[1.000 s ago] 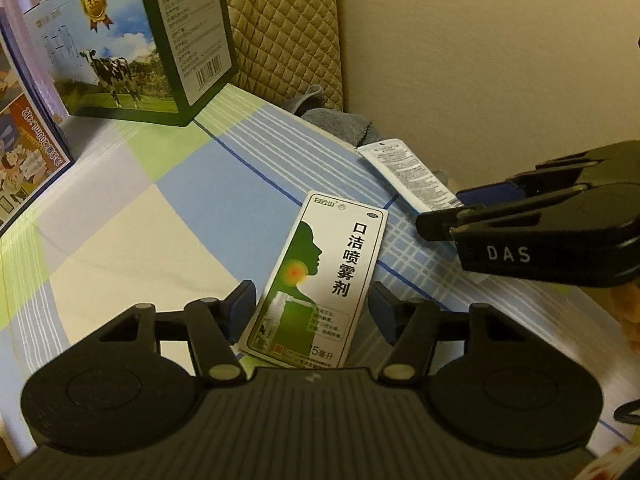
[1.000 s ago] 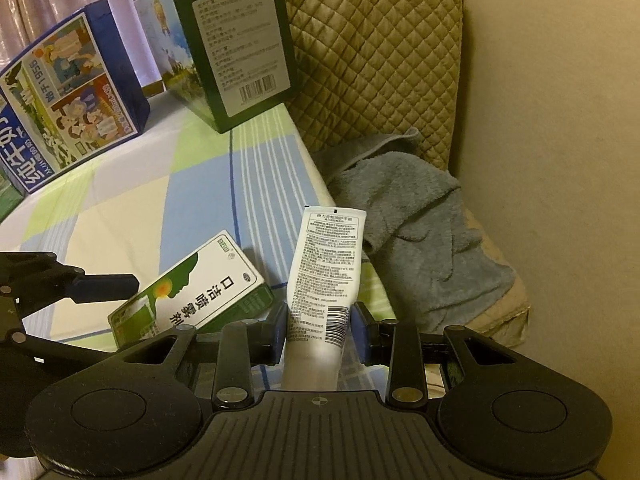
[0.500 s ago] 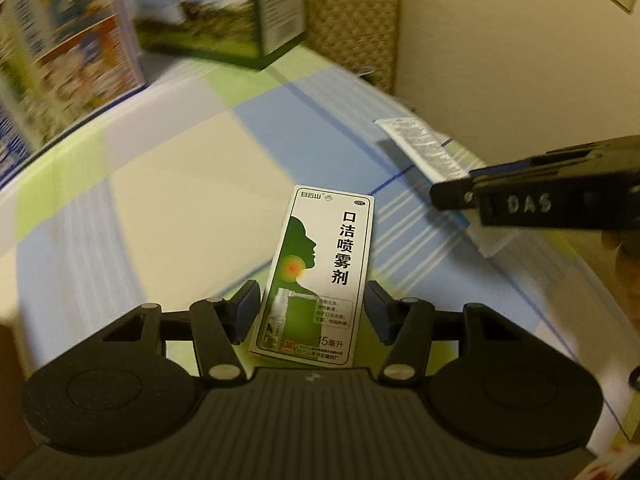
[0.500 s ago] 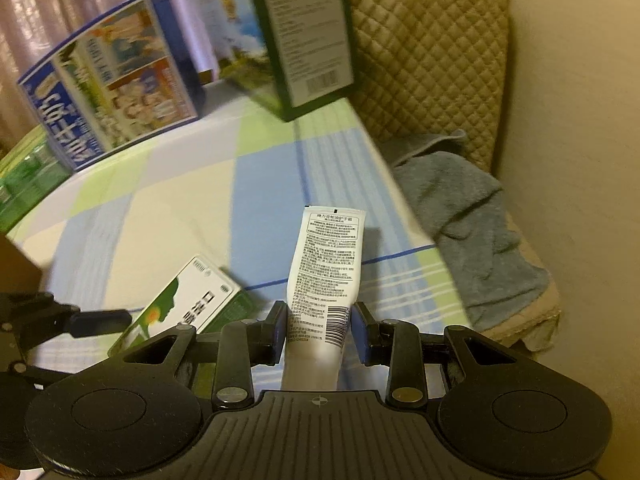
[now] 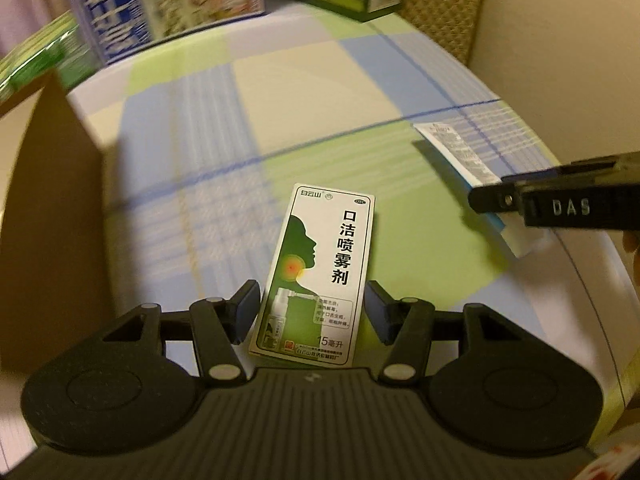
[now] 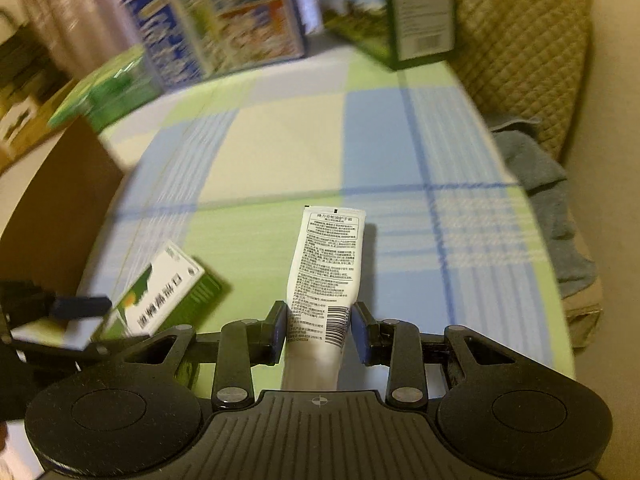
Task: Organize rigid objects
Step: 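Lift and carry the tube and spray box over the brown box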
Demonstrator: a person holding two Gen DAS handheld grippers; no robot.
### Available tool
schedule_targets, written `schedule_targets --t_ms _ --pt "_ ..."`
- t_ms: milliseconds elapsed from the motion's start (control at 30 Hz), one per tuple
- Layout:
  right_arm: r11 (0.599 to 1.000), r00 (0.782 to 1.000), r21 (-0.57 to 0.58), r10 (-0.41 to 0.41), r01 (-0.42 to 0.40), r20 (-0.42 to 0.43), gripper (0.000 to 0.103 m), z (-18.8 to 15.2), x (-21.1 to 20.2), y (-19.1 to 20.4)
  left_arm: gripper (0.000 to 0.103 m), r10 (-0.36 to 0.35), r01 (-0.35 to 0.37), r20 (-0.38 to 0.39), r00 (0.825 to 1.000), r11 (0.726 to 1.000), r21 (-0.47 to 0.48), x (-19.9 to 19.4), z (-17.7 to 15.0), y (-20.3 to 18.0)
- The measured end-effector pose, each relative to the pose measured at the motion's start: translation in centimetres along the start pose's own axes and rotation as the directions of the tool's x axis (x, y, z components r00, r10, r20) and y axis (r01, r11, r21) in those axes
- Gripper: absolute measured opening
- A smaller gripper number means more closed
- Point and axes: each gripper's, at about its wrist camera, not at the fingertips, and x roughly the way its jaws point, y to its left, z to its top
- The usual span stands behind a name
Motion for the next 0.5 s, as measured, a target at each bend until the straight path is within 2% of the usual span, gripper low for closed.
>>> schedule_targets --t_ms 100,233,333,500 --pt "0.998 0.999 -0.056 0.024 -0.026 -0.045 0.032 -1.7 0.4 1.0 0.053 0.000 -0.001 -0.015 1.000 1.000 -0.028 -1.1 -1.8 0.3" --pt "0.992 0.998 -0.125 0.025 -0.031 -0.052 0.033 -3.7 0.4 2.1 0.054 -0.019 0.018 -0.028 0.999 0.999 -0.037 -1.9 -2.6 0.5" --pt "0.993 0.999 -0.119 0.018 -0.023 -0.047 0.034 -3.9 0.5 2.1 0.060 -0.039 0.038 -0.026 0.999 0.999 -0.029 -1.9 -2.4 0.6" --pt "0.996 0.999 -0.091 0.017 -0.021 -0.047 0.037 -4.0 0.5 2.2 0.060 -0.032 0.033 -0.026 0.999 0.999 0.017 -0.7 -1.4 0.3"
